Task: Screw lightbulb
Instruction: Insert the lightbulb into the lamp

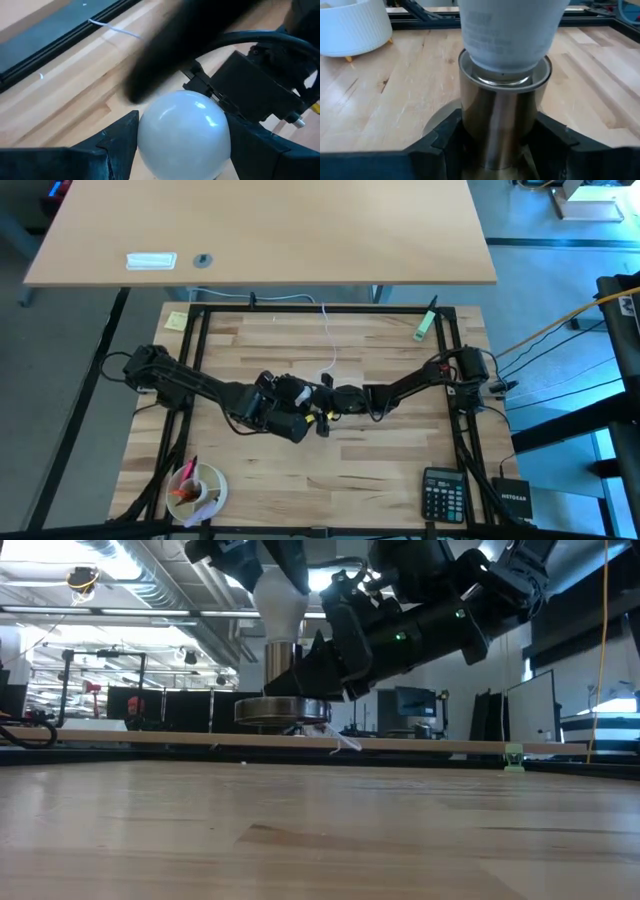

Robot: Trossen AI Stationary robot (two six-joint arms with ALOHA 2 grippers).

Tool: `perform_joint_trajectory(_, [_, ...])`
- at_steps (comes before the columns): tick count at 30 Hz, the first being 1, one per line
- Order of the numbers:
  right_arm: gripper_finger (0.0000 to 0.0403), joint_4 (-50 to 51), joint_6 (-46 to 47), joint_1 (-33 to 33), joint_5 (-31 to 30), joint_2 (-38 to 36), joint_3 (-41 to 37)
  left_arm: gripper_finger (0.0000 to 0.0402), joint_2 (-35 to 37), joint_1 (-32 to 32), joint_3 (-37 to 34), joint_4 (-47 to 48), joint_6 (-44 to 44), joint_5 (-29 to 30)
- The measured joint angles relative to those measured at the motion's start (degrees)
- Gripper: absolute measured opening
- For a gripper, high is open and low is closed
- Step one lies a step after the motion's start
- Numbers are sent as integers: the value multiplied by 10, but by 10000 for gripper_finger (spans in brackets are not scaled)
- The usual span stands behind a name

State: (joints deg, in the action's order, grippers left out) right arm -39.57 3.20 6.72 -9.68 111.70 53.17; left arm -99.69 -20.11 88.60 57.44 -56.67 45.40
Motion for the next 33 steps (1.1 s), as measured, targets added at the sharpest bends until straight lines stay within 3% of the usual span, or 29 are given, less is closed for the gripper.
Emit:
perform_joint_trajectory(11, [178,8,12,0,39,2,11,251,-9,-16,0,-15,51,-5])
perform_joint_trajectory(22, [178,6,13,0,141,-18,11,251,3,-32,2,-32,110,-19])
perform_joint_trajectory(33, [178,-4,9,4,274,-29,12,251,26,-46,0,-90,223,-90])
